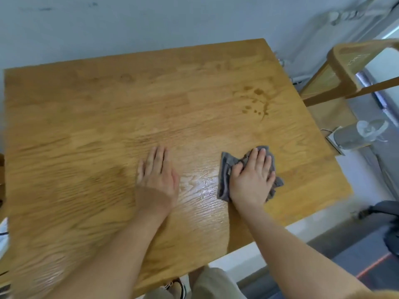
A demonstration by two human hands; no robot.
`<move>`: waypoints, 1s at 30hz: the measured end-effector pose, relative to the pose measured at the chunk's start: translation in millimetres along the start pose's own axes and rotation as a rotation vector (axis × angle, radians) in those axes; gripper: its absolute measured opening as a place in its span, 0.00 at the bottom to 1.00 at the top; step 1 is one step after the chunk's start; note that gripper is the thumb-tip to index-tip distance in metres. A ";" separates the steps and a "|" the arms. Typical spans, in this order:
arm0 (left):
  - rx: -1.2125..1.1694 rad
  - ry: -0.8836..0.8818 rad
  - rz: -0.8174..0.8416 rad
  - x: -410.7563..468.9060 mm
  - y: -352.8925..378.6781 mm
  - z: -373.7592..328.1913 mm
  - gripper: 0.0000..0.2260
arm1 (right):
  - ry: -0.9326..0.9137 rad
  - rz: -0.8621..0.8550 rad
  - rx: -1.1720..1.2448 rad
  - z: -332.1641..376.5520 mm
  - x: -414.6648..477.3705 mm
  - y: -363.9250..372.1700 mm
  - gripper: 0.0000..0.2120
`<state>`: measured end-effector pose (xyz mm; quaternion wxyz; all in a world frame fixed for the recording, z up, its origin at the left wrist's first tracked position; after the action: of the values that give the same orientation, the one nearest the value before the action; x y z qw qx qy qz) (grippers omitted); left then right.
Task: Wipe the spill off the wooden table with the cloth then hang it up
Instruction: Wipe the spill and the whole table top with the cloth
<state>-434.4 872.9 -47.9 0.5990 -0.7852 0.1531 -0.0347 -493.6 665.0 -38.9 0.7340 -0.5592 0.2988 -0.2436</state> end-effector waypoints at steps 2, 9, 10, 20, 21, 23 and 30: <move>-0.019 0.019 -0.005 -18.8 2.7 -3.1 0.27 | -0.211 -0.054 -0.012 34.7 -44.9 13.6 0.31; -0.007 0.150 -0.022 -49.8 1.6 12.8 0.28 | -0.780 0.097 -0.096 4.7 -84.2 22.5 0.27; -0.003 0.137 -0.021 -49.8 1.9 11.1 0.29 | -0.736 0.071 -0.105 -22.5 -72.9 15.5 0.27; 0.021 0.117 -0.016 -48.7 2.2 4.6 0.27 | -0.051 -0.112 0.016 -10.7 -62.6 12.6 0.32; 0.012 0.120 -0.020 -47.9 2.0 5.3 0.27 | -0.219 -0.082 0.005 13.1 -79.9 21.1 0.31; -0.008 0.125 -0.037 -46.0 1.7 6.6 0.27 | -0.519 -0.002 -0.009 44.0 -104.3 32.0 0.29; 0.062 0.099 -0.010 -46.9 -2.2 2.2 0.26 | -0.753 0.064 -0.077 -17.3 -26.5 10.3 0.28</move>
<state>-478.0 888.8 -40.4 0.6145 -0.7644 0.1776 -0.0810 -524.3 674.2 -47.8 0.7780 -0.6272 0.0343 0.0135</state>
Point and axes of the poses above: each hand's wrist, its own x-axis towards the middle knuckle, its own y-axis out of the palm, z = x × y, the point moved 2 cm from there along x, towards the middle knuckle
